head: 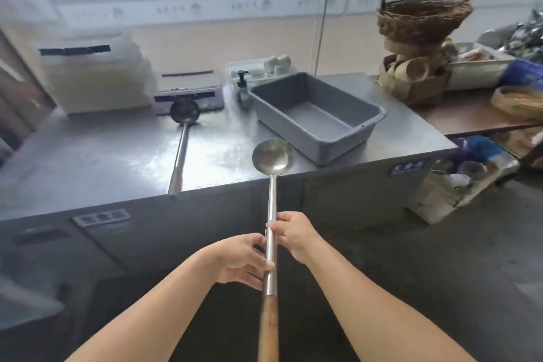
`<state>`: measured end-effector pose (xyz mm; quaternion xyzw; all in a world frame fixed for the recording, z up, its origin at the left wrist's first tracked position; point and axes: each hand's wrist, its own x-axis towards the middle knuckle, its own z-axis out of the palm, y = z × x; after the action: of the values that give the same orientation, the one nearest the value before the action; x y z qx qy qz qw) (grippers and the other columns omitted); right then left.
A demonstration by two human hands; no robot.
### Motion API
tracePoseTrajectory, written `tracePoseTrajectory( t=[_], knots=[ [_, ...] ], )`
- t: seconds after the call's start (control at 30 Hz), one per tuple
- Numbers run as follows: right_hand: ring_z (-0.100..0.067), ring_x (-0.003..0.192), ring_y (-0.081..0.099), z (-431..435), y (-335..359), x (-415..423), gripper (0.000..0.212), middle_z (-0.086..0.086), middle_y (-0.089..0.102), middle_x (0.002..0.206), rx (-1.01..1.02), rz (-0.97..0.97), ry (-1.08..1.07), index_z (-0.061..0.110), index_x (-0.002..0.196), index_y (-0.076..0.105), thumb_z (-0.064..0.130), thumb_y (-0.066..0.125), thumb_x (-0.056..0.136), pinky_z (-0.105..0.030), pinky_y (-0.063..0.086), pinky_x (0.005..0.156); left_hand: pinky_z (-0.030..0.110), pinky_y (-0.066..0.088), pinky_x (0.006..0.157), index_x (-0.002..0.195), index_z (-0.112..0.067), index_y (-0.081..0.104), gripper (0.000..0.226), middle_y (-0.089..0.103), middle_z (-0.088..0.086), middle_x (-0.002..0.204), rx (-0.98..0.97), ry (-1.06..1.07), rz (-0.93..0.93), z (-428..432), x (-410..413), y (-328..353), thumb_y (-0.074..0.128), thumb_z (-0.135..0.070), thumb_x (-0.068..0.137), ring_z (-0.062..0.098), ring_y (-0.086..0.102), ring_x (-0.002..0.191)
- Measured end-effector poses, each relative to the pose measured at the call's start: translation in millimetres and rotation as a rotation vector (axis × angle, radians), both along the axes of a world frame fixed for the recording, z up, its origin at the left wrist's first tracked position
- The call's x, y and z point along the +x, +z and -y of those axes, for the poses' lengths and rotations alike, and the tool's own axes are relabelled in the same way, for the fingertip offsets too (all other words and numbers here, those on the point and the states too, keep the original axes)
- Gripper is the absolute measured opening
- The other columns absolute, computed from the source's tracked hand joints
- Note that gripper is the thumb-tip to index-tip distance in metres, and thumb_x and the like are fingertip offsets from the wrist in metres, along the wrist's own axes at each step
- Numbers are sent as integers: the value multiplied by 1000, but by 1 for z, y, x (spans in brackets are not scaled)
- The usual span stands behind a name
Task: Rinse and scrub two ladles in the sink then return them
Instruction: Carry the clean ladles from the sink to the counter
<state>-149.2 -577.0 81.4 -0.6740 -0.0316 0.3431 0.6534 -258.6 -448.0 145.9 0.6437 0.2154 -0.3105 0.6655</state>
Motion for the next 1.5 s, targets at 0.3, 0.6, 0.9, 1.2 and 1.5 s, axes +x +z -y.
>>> tracePoseTrajectory(
  t=[0.3, 0.6, 0.9, 1.2, 1.5],
  knots=[
    [-28, 98, 70, -84, -10, 73, 22, -15, 67, 110, -112, -55, 136, 6, 112, 66, 8, 68, 89, -44, 58, 92, 50, 59, 87, 124, -13, 55, 43, 60, 16, 117, 16, 256, -33, -53, 54, -15, 68, 4, 87, 31, 68, 105],
    [-33, 94, 70, -196, -40, 154, 15, -20, 68, 102, -158, -169, 135, 0, 105, 64, 0, 64, 90, -35, 60, 79, 53, 58, 88, 122, -13, 57, 40, 58, 15, 118, 6, 311, -64, -160, 134, -54, 68, 2, 87, 31, 66, 106],
    [-29, 87, 70, -298, -67, 246, 19, -17, 70, 99, -299, -111, 105, 5, 108, 65, 3, 65, 89, -41, 61, 82, 50, 60, 85, 121, -17, 55, 41, 59, 15, 117, 16, 292, -84, -263, 234, -87, 68, 2, 87, 31, 67, 104],
    [-27, 86, 70, -343, -89, 303, 10, -2, 69, 81, -586, 60, 102, 19, 79, 62, 27, 68, 83, -45, 59, 83, 43, 63, 79, 119, -14, 55, 40, 66, 15, 105, 169, 452, -100, -287, 301, -134, 71, -1, 85, 27, 72, 89],
    [-17, 73, 59, -355, -95, 349, 21, -1, 64, 82, -679, 194, 198, 8, 92, 64, 28, 66, 87, -25, 42, 57, 37, 61, 78, 115, -19, 57, 34, 59, 3, 90, 353, 520, -131, -280, 347, -152, 70, -6, 87, 20, 65, 83]
  ],
)
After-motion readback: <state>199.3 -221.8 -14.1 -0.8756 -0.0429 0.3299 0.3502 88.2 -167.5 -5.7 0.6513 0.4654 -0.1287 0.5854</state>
